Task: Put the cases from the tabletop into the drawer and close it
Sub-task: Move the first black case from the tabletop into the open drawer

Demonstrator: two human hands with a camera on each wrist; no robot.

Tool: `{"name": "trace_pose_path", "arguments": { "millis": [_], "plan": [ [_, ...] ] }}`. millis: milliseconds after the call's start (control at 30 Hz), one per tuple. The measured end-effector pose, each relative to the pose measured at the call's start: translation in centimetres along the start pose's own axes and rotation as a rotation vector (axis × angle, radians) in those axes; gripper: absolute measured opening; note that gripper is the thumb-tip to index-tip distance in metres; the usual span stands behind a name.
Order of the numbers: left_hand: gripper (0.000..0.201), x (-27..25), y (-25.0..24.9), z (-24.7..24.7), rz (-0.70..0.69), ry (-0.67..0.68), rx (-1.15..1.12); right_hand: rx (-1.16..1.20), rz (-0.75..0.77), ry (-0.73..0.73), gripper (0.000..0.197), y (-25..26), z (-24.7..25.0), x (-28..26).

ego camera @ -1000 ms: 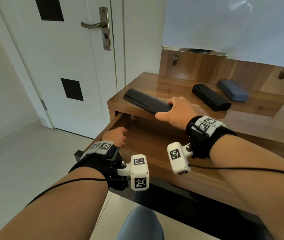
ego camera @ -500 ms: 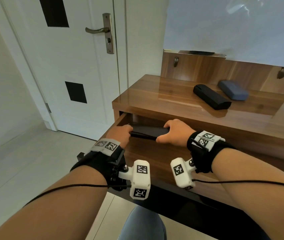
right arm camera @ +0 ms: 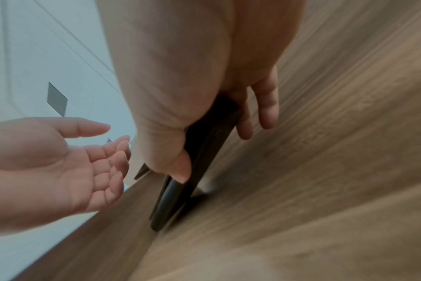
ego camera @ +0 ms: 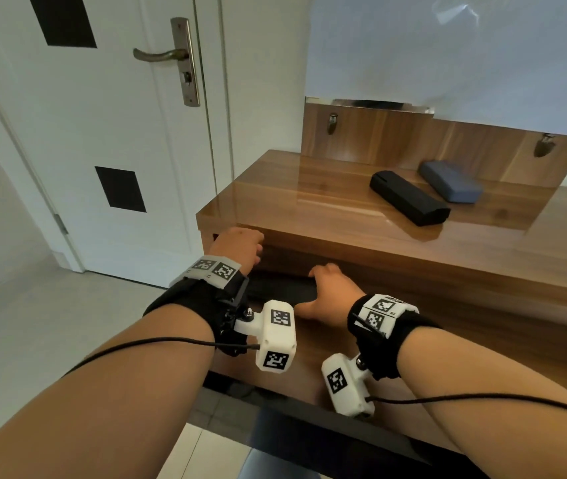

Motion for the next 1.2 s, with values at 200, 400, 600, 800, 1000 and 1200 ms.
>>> {"name": "trace_pose_path", "arguments": {
  "millis": [200, 400, 600, 800, 1000, 1200],
  "plan": [
    [0.022, 1.4, 3.0, -0.5, 0.042, -0.006, -0.022, -0.035, -0.059, -0.104, 0.075, -0.8, -0.1, 1.7],
    [0.025, 2.2, 3.9, 0.0, 0.125, -0.007, 0.049, -0.030, -0.056, -0.093, 0.047, -0.1, -0.3, 3.9],
    [0.017, 3.4, 5.1, -0.3, 0.208, 0.042, 0.137, -0.137, -0.103, -0.165, 0.063, 0.3, -1.3, 4.4],
    [0.038, 2.7, 5.1, -0.7, 0.196, 0.102, 0.137, -0.116, -0.088, -0.189, 0.061, 0.2, -1.0, 4.2],
    [0.041, 2.3, 5.1, -1.0, 0.203, 0.130, 0.156, -0.179, -0.036, -0.121, 0.041, 0.0, -0.5, 2.7],
    [0.040, 2.0, 5.6, -1.0, 0.174, 0.141, 0.169, -0.106, 0.091, -0.098, 0.016, 1.0, -0.1, 0.5]
  ]
}}
Point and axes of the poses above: each hand's wrist, its own x-axis towards the middle knuckle, its own z-axis out of the back of the hand, y = z × x, the point moved 2 cm from there along x, towards the middle knuckle, and after that the axes turned 7 degrees about z, right-handed, at the moved point
